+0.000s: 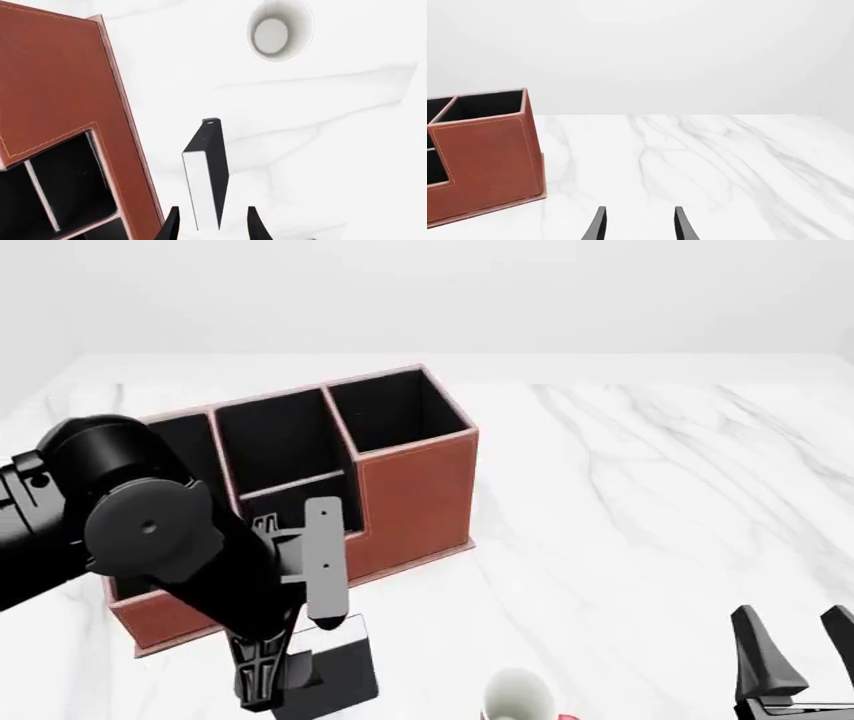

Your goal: Pick up the book and place it in the front compartment of the caddy.

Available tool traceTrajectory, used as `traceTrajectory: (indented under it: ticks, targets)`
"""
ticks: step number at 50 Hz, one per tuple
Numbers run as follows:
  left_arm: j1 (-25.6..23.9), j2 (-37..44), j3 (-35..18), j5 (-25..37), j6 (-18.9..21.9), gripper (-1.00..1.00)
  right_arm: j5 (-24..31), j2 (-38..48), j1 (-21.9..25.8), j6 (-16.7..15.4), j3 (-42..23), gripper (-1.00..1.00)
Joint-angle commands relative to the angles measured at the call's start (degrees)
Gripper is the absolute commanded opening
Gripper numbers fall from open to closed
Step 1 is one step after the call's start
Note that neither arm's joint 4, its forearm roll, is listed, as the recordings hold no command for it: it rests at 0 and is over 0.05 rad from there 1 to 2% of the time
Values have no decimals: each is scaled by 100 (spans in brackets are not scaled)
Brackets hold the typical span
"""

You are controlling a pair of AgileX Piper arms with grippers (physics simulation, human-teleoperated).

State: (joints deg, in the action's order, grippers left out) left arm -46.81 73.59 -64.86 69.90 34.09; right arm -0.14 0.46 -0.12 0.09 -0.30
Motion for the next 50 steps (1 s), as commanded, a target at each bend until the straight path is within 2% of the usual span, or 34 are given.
traceTrajectory:
  ticks: [1,10,31,35,36,37,39,50]
  targets:
    - [-48,-74,39,0,-157,100,2,-8,5,-3,5,100]
    - [-108,-117,70,0,-308,100,3,-7,6,-4,5,100]
    - [111,-230,160,-1,-257,100,2,-7,6,-2,5,100]
    - [297,-316,213,-1,-115,100,2,-8,5,-3,5,100]
    - [733,-497,276,-3,424,100,2,-7,6,-2,5,100]
    - [954,-534,226,-5,585,100,2,-8,5,-3,5,100]
    - [745,-480,233,-3,354,100,3,-6,5,-3,5,100]
    - [739,-373,98,-11,279,100,2,-7,5,-4,5,100]
